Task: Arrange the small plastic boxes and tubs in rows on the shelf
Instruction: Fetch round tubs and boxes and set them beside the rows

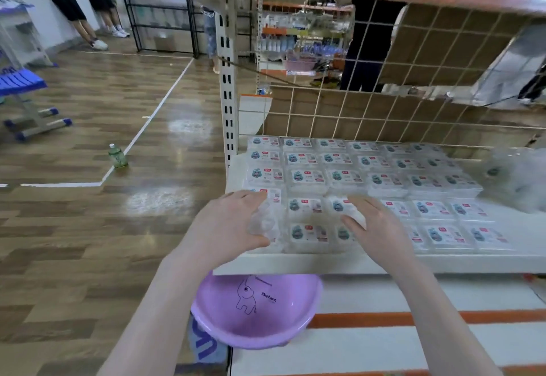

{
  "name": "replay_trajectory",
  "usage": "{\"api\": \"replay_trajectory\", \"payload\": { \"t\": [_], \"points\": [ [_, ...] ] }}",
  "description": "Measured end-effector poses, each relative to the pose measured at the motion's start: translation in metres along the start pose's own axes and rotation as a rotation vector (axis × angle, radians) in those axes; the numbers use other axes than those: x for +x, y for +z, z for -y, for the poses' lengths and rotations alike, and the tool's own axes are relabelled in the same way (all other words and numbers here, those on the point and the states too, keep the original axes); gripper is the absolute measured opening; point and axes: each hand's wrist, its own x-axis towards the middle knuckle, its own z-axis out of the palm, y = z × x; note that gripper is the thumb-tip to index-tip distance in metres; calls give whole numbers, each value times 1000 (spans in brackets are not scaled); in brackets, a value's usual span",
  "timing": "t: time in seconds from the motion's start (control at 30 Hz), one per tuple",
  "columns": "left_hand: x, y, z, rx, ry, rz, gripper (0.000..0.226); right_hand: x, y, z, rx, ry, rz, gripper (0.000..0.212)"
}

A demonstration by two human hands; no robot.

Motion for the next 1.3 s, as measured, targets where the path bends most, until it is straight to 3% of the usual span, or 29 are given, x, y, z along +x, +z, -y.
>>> {"api": "replay_trajectory", "payload": {
  "t": [0.4, 0.8, 0.93, 1.17, 1.3],
  "points": [
    [59, 54, -113, 74, -70, 107, 77, 5, -45, -111, -39, -116, 40, 36],
    [65, 75, -126, -6, -118, 167, 82, 16, -42, -135, 57, -253, 91, 34],
    [69, 65, -121, 37, -91, 216, 70, 16, -40, -136, 28, -262, 102, 35],
    [78, 42, -109, -212, -148, 228, 26, 18, -37, -135, 37, -260, 73, 29],
    [86, 31, -99, -303, -199, 270, 30, 20, -36, -135, 38, -263, 50, 28]
  ]
}}
